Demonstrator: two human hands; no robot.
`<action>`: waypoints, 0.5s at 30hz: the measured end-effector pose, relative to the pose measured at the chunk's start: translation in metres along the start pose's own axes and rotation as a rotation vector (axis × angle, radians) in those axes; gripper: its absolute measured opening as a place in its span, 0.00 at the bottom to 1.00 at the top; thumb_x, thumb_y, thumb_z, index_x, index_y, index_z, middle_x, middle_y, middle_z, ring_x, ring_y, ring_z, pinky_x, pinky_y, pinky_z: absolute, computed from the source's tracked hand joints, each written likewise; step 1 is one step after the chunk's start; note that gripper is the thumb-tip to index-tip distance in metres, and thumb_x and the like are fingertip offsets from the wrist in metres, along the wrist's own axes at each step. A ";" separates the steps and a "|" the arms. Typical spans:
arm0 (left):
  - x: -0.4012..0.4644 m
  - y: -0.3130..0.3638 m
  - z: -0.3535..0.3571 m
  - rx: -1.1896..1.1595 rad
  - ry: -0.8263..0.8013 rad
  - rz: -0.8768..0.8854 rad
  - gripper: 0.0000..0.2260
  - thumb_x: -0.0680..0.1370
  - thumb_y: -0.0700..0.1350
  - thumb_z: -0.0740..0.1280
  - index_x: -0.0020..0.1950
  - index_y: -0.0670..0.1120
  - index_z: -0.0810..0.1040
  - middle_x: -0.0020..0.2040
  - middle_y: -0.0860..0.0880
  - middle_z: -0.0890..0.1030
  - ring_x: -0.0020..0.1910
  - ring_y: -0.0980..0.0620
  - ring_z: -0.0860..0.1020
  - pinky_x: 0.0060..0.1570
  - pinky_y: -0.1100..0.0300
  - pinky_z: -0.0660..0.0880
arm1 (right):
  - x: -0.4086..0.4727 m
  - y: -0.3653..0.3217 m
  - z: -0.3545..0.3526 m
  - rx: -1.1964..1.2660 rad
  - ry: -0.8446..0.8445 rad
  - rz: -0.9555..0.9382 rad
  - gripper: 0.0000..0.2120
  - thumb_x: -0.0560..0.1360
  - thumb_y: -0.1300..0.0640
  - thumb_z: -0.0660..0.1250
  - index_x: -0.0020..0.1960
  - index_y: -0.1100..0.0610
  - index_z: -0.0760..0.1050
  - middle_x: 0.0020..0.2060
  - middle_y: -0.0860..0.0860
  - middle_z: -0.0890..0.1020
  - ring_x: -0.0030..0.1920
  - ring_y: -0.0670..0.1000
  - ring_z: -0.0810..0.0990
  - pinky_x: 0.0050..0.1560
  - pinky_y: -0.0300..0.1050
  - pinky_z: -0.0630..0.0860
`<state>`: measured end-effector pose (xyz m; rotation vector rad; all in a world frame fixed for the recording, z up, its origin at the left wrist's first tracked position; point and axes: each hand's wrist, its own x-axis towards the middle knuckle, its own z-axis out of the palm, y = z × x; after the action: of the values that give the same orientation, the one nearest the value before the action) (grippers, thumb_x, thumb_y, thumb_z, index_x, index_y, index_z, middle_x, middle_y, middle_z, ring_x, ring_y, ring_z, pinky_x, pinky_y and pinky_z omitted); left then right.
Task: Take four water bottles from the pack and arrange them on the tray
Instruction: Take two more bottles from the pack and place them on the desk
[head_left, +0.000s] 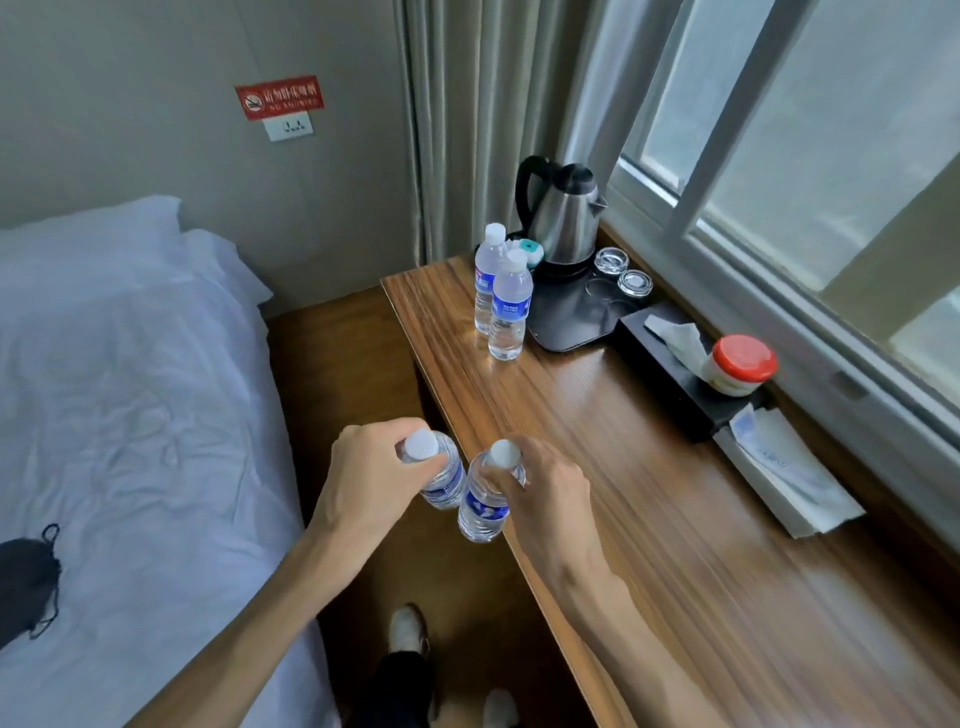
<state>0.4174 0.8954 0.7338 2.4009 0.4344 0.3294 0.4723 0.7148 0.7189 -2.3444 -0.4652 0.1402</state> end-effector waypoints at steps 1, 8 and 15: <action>0.017 -0.003 -0.005 0.005 0.000 0.023 0.07 0.70 0.49 0.77 0.41 0.48 0.82 0.36 0.54 0.83 0.38 0.54 0.83 0.35 0.57 0.82 | 0.015 -0.006 0.005 -0.015 0.007 0.001 0.11 0.76 0.49 0.71 0.57 0.48 0.77 0.49 0.42 0.82 0.45 0.41 0.76 0.47 0.39 0.78; 0.121 -0.033 -0.025 0.024 -0.060 0.141 0.09 0.70 0.48 0.78 0.46 0.46 0.85 0.42 0.53 0.86 0.41 0.55 0.84 0.36 0.60 0.83 | 0.099 -0.039 0.032 0.007 0.069 0.092 0.09 0.76 0.51 0.71 0.55 0.49 0.77 0.49 0.43 0.83 0.44 0.40 0.75 0.42 0.27 0.71; 0.216 -0.054 -0.023 0.025 -0.189 0.248 0.13 0.70 0.51 0.77 0.51 0.47 0.85 0.48 0.53 0.87 0.47 0.56 0.85 0.39 0.61 0.83 | 0.162 -0.050 0.054 0.048 0.180 0.222 0.06 0.75 0.51 0.71 0.51 0.48 0.77 0.44 0.44 0.83 0.44 0.45 0.79 0.45 0.44 0.77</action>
<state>0.5948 1.0324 0.7418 2.4857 0.0549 0.2027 0.5960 0.8438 0.7191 -2.3305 -0.1122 0.0426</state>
